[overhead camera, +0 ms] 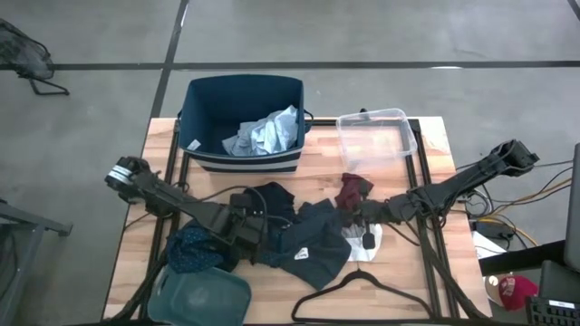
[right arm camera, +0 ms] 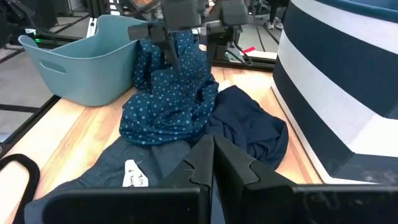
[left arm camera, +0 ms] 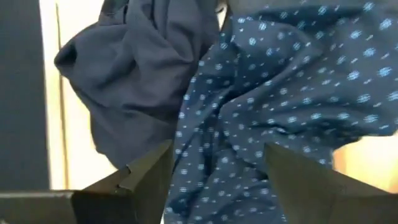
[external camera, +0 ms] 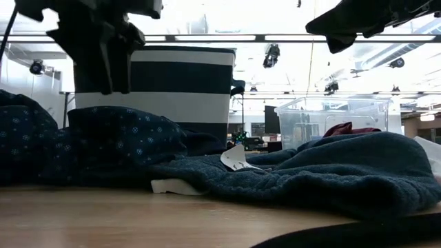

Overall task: Pick & Place Cloths
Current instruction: Put the blue polo shirt into the blue laundry organizer

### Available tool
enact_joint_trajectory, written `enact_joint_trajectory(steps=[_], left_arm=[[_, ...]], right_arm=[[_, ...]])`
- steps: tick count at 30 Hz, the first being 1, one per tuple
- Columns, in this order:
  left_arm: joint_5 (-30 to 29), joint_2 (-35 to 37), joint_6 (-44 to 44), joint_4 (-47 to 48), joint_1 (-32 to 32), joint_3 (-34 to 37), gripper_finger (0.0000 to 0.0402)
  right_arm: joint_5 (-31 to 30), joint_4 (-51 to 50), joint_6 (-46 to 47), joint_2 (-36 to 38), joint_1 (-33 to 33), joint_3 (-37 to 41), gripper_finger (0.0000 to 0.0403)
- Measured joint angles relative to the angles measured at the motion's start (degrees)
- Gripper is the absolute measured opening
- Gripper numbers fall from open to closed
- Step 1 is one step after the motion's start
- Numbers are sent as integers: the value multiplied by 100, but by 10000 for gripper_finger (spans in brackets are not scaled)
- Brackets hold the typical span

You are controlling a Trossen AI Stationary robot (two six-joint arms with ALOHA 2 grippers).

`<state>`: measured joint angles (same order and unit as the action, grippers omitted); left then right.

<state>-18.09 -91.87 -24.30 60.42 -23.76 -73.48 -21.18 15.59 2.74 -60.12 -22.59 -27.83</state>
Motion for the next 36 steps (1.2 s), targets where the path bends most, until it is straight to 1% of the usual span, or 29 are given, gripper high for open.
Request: enact_joint_trajectory(steps=[2,6,12,15,19,25,28,30,33,36], left_arm=[[312,8,-136,-60,92,2,255],[922,-35,-84,-491,249,301,255],[1220,-193,215,-1005,533,660,255],[1584,-263,229,-1174,682,862,255],[2002,-340,498,-1559,816,1135,255],[2061,-503,814,-1970,911,1323,246],[2069,-641,872,-2116,950,1382,223],[2083,-728,936,-2144,969,1382,197],[2113,-832,1075,-2196,980,1367,144],[2219,-891,1320,-2239,983,1362,79]], right_arm=[[-3,2,-12,0,2,0,8],[-1,7,-12,0,2,0,8],[-2,14,-12,0,2,0,8],[-1,17,-12,0,2,0,8],[-1,21,-38,0,2,0,8],[-1,24,-34,0,2,0,8],[-1,29,-34,0,2,0,8],[-1,48,-34,0,2,0,8],[-1,59,-34,2,2,0,8],[-1,70,-34,2,2,0,8]])
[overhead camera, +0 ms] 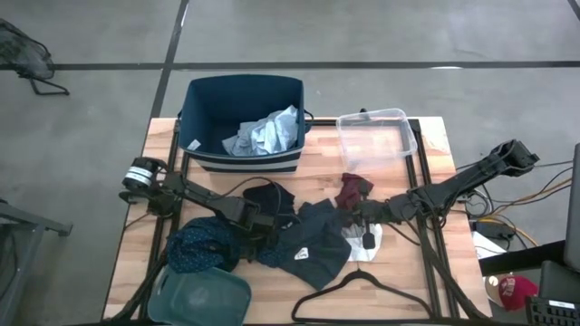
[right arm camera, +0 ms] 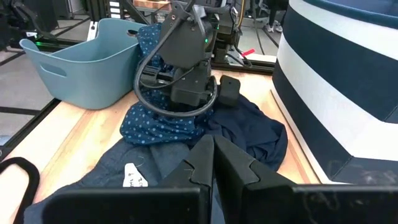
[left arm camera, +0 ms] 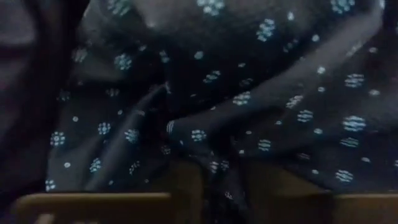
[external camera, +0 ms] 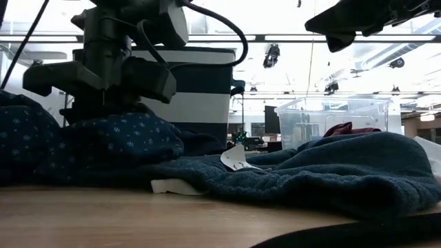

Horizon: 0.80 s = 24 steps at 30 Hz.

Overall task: Pick & Place Cloths
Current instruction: Put the blue polo shirt into the blue laundry organizer

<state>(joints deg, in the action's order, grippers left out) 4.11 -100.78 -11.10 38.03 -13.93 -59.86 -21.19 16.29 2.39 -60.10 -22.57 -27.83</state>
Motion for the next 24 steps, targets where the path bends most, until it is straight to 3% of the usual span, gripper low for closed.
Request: enact_joint_trajectory(steps=[3,13,18,24], left_arm=[[-10,27,226,57,4,-24,20],[-458,365,202,1669,22,-973,16],[-1078,608,201,2597,17,-1769,16],[-2388,765,168,3925,33,-2975,16]], right_arm=[[0,18,0,0,0,0,8],[0,27,-2,0,0,0,8],[1,28,-2,0,-2,10,8],[2,28,19,0,-2,30,8]])
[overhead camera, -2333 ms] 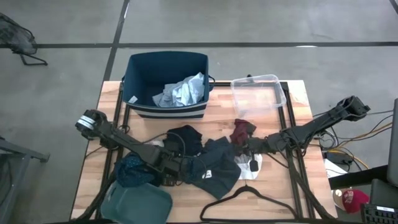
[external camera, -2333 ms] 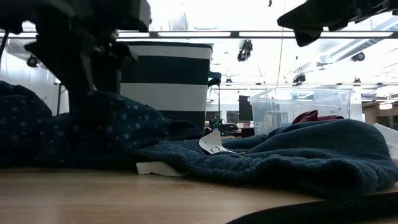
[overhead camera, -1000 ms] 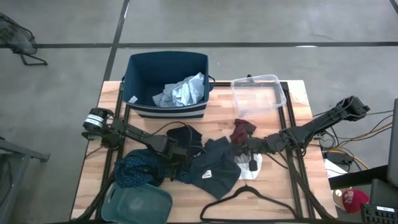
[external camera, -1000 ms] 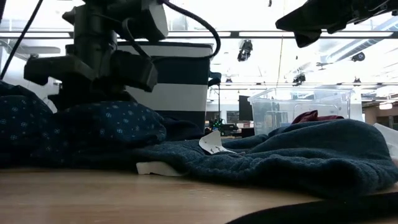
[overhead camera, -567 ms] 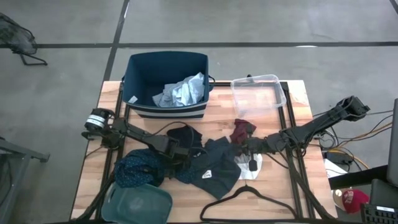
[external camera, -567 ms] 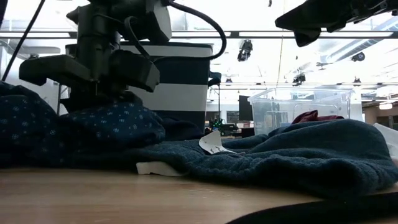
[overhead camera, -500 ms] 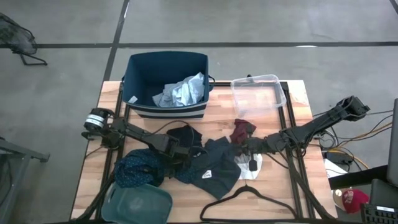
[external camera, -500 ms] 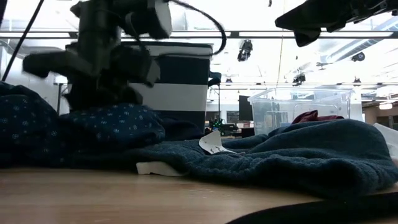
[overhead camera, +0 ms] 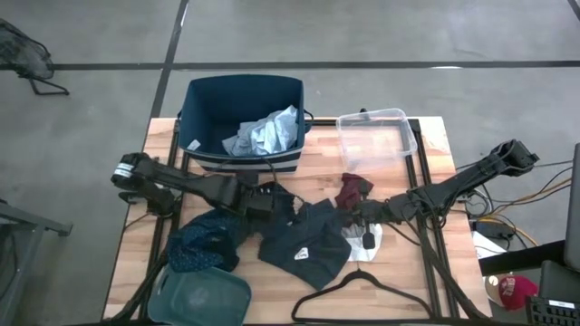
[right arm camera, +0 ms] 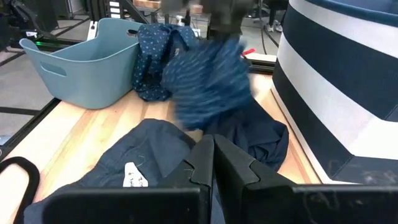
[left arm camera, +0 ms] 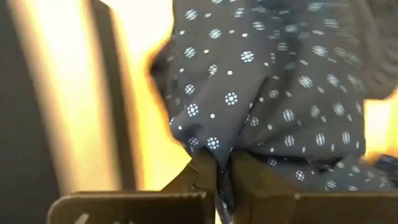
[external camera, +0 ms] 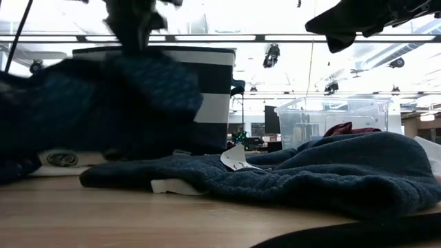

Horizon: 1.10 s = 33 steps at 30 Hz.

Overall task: Pick & Place Cloths
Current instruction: Put the blue polo shirt into the blue laundry organizer

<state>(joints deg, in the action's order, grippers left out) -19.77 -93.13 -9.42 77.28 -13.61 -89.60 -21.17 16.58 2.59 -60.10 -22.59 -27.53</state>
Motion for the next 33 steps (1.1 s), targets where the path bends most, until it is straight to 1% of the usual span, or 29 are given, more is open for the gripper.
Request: enact_joint_trajectory(steps=[5,9,13,16,18,21,23,24,26,28,31,33], left_arm=[[-1079,152,-66,777,0,-1070,16],[-2386,191,-66,1308,0,-1924,16],[-3538,239,209,1241,0,-2599,16],[-4701,239,279,1230,-7,-2983,16],[-5453,239,296,1230,27,-3197,21],[-6229,241,510,1218,104,-3454,22],[-6917,241,682,1178,158,-3528,20],[-7040,241,785,1167,198,-3558,19],[-7033,241,956,1080,366,-3631,19],[-7033,244,927,1097,617,-3589,19],[-6832,244,733,1100,995,-3379,19],[-6714,246,683,1101,1222,-3101,19]], right_arm=[[0,-4,0,0,2,33,8],[0,16,-2,0,0,33,8],[0,31,-8,0,0,33,8],[0,34,-19,0,0,33,8],[0,35,-20,0,1,33,8],[0,36,-22,0,1,33,8],[0,37,-24,0,0,33,8],[0,39,-39,0,2,33,8],[0,48,-58,0,2,33,8],[0,53,-61,0,2,33,8],[0,48,1,0,2,33,8],[1,48,22,0,2,33,8]])
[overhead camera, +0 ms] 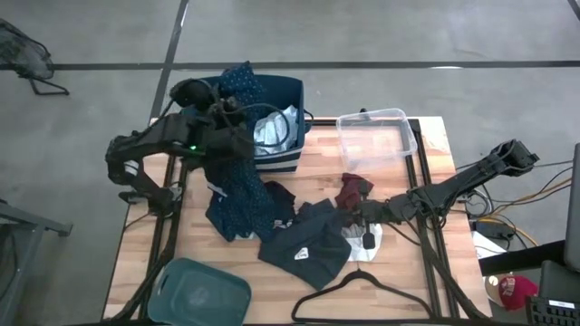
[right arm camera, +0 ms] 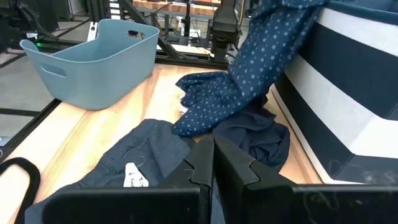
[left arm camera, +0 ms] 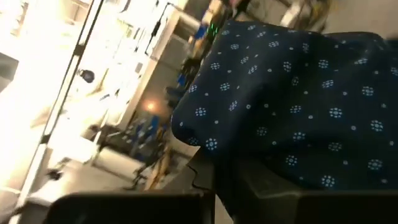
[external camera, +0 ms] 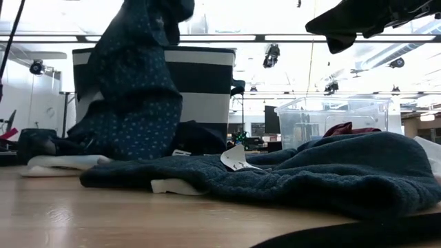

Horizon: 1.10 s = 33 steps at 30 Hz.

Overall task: Pick & Place Cloths
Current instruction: Put the blue polo shirt into the blue laundry organizer

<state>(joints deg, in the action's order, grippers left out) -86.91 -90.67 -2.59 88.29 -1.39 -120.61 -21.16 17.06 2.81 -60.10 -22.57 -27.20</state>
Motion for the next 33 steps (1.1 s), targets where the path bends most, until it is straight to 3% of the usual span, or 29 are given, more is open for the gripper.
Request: enact_joint_trajectory(steps=[6,10,14,20,26,33], left_arm=[[265,-2,-97,-260,904,1032,20],[2024,-4,-46,-564,1557,1685,21],[2604,-9,-251,-732,1995,2186,37],[2908,13,-387,-728,2131,2326,113],[2528,225,-714,-730,1923,1984,214],[3528,810,-1304,-715,1500,1940,280]], right_arm=[[-1,-2,1,0,0,2,8],[1,-10,8,0,0,12,8],[1,-7,7,0,0,22,8],[1,-7,13,0,0,24,8],[1,-7,22,0,0,24,8],[1,-1,26,0,-2,70,8]])
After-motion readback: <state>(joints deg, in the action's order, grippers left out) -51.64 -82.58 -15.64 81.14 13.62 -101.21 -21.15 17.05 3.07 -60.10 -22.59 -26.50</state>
